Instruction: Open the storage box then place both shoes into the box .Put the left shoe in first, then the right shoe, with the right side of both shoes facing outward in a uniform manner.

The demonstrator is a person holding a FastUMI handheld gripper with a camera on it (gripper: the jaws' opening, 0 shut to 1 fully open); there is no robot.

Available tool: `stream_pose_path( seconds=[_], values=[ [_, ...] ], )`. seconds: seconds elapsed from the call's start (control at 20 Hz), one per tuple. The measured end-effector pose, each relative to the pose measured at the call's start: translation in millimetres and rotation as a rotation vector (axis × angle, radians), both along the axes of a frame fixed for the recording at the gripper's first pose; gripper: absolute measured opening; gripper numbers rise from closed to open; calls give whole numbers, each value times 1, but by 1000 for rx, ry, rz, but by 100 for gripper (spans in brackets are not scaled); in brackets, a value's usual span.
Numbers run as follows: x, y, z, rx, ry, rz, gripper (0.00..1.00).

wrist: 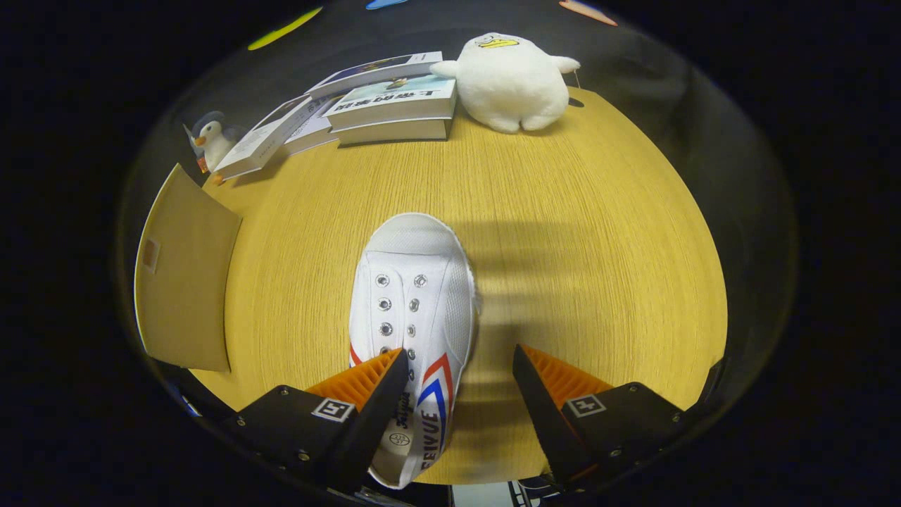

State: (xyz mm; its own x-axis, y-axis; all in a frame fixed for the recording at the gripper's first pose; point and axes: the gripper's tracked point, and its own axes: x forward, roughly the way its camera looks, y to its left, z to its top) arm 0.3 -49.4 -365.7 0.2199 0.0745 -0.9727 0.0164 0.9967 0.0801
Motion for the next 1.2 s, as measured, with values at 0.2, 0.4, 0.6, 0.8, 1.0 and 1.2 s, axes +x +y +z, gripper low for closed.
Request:
stream_pose_path(
  seconds=[0.2, 0.4, 0.6, 0.8, 1.0, 1.2],
  values=[
    [-1, 11, 0, 37, 5, -19, 61],
    [-2, 10, 2, 38, 22, -50, 35],
    [-8, 7, 9, 76, 45, -136, 9],
    [-11, 23, 24, 163, 48, -186, 8],
    [-5, 44, 49, 227, 18, -192, 8],
    [4, 67, 79, 282, -11, -187, 9]
  ],
)
